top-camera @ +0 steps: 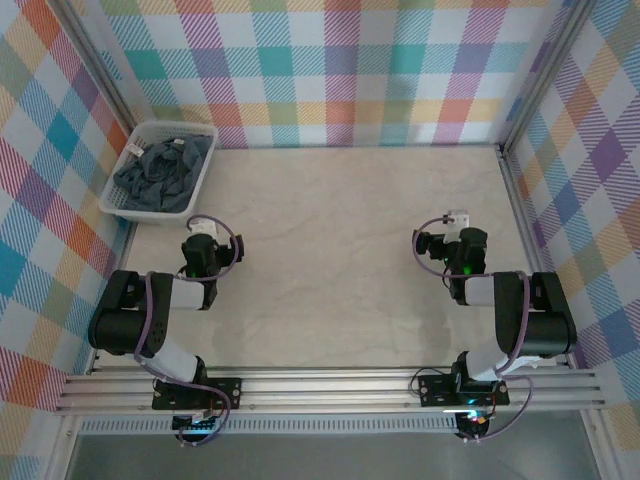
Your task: Fold the inside-out t-shirt
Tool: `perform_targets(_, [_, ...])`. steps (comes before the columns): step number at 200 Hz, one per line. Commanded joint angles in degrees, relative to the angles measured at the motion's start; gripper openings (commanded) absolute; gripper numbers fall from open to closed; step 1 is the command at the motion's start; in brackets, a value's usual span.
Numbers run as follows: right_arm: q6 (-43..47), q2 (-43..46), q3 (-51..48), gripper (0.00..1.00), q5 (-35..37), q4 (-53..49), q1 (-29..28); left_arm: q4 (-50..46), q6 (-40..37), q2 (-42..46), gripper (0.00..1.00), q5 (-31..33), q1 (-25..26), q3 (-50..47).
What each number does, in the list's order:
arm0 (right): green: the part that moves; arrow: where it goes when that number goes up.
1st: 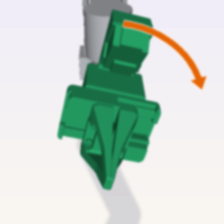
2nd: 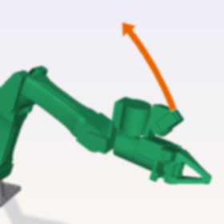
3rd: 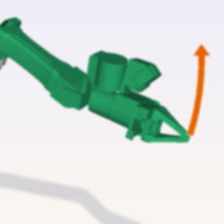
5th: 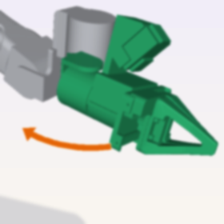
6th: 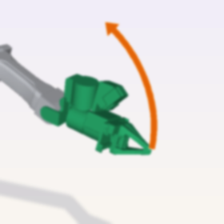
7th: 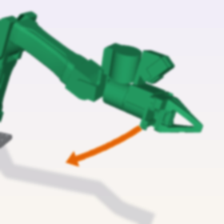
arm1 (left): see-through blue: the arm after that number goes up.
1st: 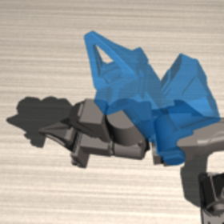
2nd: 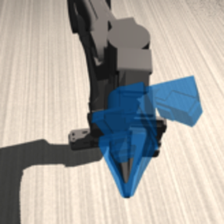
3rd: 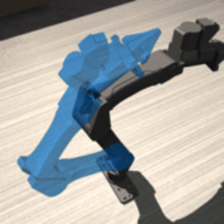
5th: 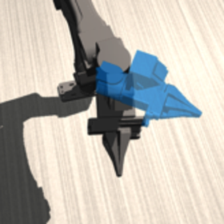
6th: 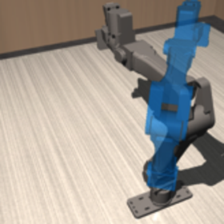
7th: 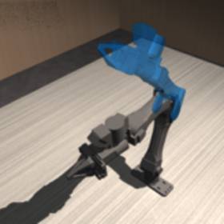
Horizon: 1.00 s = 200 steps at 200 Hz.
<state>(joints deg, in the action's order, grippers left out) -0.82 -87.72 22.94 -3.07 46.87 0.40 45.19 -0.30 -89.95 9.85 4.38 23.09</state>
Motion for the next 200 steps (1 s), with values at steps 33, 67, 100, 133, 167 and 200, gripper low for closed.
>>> perform_targets(33, [0.3,-0.3,0.8,1.0,-0.4,0.3,0.0,1.3,-0.8,0.4,1.0,-1.0,0.2,0.8])
perform_targets(67, [0.2,-0.3,0.8,1.0,-0.4,0.3,-0.1,1.4,-0.7,0.4,1.0,-1.0,0.2,0.9])
perform_targets(100, [0.2,-0.2,0.7,1.0,-0.5,0.4,0.1,1.3,-0.7,0.4,1.0,-1.0,0.2,0.9])
perform_targets(133, [-1.5,4.4,3.8,1.0,3.9,-8.4,0.0,2.5,-1.5,1.1,1.0,-2.0,0.3,0.0])
perform_targets(167, [-16.2,20.0,16.0,1.0,8.9,-40.7,-0.1,-16.6,2.0,19.5,1.0,6.3,2.9,2.4])
perform_targets(200, [-26.0,19.0,31.7,1.0,-7.1,-60.1,-4.5,-41.3,16.0,27.1,1.0,9.2,1.3,19.1])
